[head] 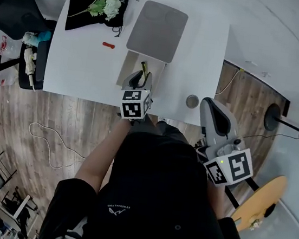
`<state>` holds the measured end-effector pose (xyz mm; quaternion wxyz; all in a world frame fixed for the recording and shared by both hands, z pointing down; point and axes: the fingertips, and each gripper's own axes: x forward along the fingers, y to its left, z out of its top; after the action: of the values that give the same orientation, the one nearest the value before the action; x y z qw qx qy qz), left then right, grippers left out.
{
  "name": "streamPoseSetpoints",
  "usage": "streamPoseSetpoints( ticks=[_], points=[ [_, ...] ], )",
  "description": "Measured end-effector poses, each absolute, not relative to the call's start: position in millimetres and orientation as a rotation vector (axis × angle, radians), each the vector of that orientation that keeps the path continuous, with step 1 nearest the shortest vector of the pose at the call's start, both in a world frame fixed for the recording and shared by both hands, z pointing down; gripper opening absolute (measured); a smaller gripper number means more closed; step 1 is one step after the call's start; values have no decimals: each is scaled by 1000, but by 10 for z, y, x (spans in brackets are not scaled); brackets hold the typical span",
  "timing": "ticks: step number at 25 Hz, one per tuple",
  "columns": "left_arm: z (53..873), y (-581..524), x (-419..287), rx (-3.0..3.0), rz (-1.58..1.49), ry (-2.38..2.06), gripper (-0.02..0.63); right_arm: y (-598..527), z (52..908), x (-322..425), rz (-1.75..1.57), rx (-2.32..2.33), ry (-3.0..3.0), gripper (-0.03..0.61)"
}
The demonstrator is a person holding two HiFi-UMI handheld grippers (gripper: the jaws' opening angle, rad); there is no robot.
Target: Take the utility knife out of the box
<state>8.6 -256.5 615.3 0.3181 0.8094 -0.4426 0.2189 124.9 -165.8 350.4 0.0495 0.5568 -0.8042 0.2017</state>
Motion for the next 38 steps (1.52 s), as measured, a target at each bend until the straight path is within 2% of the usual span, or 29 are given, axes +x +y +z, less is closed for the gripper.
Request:
streamPoseSetpoints(
  ticks=[13,29,35,38],
  points=[
    [6619,-2812,82,1931,778,-1187,114,-1919,3601,1355,665,1785,-2366,5],
    [7029,-3033,74,1700,861,-1227,130,-2017,3660,1447,696,1894,-2274,5],
    [7024,-3026,77,1699,892,-1249,117,-2010,3672,1480,706,1935,-2241,5],
    [7041,-3040,34,1690,921,-1280,67,-2025,3673,1461,702,1943,-2235,5]
  ],
)
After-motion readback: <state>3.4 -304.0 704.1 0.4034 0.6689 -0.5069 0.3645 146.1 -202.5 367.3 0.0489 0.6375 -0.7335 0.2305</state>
